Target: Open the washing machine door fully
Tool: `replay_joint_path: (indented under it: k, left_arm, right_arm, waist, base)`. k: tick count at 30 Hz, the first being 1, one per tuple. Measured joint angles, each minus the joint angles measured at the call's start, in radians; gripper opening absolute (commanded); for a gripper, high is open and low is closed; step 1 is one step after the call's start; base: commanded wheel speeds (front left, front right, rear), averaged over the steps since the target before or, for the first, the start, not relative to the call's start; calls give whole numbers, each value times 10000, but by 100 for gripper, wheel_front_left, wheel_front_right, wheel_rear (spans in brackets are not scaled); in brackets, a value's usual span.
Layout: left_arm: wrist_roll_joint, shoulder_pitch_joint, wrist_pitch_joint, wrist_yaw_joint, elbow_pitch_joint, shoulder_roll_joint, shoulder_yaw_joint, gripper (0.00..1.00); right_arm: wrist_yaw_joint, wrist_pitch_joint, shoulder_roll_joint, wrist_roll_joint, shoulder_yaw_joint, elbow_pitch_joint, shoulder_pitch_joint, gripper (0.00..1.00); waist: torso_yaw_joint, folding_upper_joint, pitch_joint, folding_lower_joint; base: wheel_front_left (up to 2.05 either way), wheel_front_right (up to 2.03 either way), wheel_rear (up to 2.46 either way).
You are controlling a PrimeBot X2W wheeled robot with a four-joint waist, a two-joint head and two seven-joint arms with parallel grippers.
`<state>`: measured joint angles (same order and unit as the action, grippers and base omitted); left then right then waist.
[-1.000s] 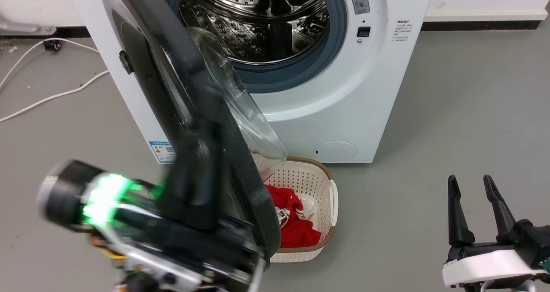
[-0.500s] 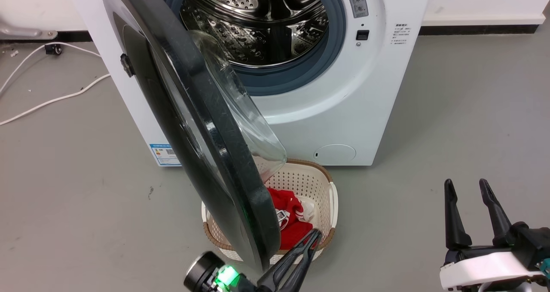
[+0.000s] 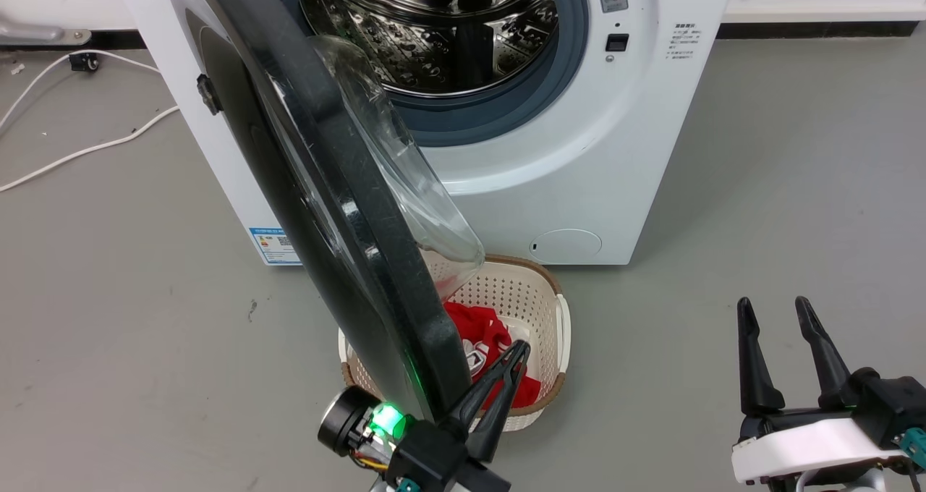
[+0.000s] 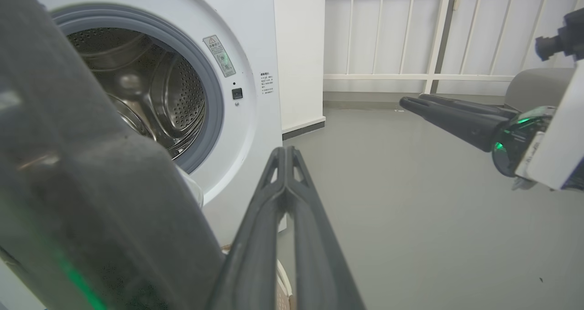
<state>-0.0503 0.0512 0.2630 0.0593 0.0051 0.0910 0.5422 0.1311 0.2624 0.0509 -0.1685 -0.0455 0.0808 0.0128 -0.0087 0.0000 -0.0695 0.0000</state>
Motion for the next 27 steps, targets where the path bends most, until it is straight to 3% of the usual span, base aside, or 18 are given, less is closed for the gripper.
replay_joint_path:
  k: [14, 27]
  left_arm:
    - [-236, 380, 13, -694, 414, -366, -378, 0]
    - [-215, -863, 36, -1360, -462, -391, -886, 0]
  right_arm:
    - [0, 0, 0, 245, 105, 134, -116, 100]
    - [-2, -84, 0, 334, 61, 148, -101, 100]
  waist:
    - [-208, 0, -50, 0]
    - [545, 0, -73, 0]
  base:
    - [0, 0, 0]
    - [0, 0, 0]
